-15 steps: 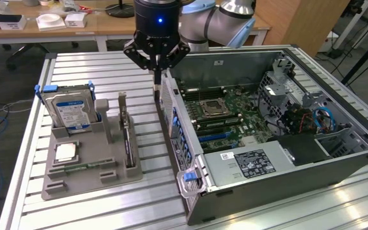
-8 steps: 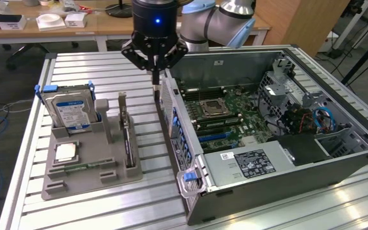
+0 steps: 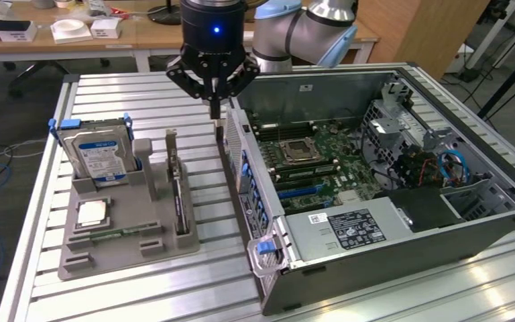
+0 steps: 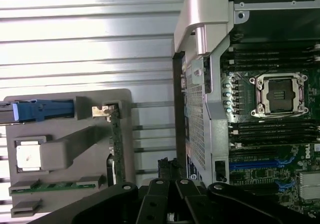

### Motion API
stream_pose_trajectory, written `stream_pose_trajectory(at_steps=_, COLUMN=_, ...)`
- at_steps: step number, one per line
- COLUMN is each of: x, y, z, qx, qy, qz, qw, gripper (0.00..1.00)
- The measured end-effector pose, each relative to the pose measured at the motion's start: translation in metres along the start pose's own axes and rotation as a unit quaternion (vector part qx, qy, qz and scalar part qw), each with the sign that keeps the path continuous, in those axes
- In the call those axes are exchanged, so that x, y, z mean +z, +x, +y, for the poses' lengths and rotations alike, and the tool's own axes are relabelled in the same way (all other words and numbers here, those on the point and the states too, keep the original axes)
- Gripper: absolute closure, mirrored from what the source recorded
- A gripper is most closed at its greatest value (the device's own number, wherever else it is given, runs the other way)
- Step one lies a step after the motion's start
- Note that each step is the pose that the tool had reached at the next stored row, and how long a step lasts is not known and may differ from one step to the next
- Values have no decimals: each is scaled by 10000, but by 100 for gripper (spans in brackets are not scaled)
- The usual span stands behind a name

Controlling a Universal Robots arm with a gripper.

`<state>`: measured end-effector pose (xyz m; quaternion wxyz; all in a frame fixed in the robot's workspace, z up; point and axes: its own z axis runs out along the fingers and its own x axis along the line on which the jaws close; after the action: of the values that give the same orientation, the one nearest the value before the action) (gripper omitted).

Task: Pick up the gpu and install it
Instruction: 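Reach for the gpu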

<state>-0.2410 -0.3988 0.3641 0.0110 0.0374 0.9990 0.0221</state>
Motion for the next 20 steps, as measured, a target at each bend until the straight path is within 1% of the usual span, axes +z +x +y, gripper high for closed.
stream_pose_trajectory(at_steps=20, x=22, y=119, z=-10, qx=0, qy=0, qz=1, qw=10000, gripper=89)
